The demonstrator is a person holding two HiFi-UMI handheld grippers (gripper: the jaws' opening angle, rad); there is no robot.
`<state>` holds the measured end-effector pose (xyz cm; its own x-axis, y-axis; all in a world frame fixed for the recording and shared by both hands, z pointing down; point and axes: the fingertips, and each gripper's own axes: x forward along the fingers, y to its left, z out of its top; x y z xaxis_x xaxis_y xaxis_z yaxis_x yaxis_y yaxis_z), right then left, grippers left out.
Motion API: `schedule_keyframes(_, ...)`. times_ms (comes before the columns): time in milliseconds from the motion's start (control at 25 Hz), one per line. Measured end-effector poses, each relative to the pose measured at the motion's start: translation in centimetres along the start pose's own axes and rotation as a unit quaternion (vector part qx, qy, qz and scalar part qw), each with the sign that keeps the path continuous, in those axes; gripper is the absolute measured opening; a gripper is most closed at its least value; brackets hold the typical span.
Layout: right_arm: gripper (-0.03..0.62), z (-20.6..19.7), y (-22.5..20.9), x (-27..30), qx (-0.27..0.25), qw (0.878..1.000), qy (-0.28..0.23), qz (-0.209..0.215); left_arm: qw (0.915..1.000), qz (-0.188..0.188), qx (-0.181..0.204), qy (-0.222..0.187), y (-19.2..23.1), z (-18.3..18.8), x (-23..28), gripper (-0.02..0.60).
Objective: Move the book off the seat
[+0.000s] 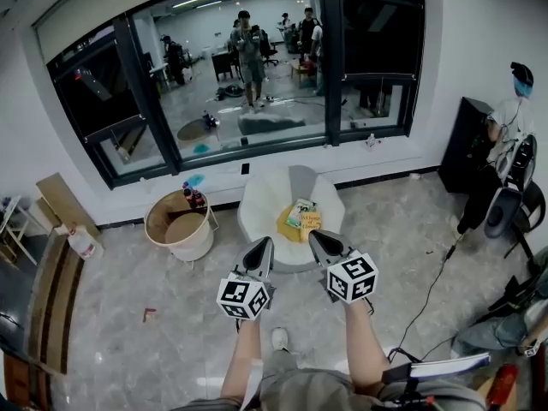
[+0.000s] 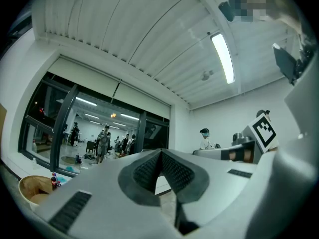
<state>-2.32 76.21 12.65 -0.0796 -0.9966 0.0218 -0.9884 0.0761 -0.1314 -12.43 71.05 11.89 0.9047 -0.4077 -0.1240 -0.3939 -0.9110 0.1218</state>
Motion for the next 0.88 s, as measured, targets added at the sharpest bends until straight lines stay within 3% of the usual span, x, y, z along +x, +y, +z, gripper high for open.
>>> schedule_keyframes(440,0.015,-0.4,-4.7,11.5,-0.009,1.0,0.016,-0.025,0.999,-0.026,-0.036,-0.011,10.4,-1.3,8.9,0.003)
schedule_keyframes(880,0.015,1.1,-8.3,22.1,-0.013,0.999,0.013,-0.051,0.9976,-0.056,-0.039,-0.011,19.4,-1.1,16.2,0.003)
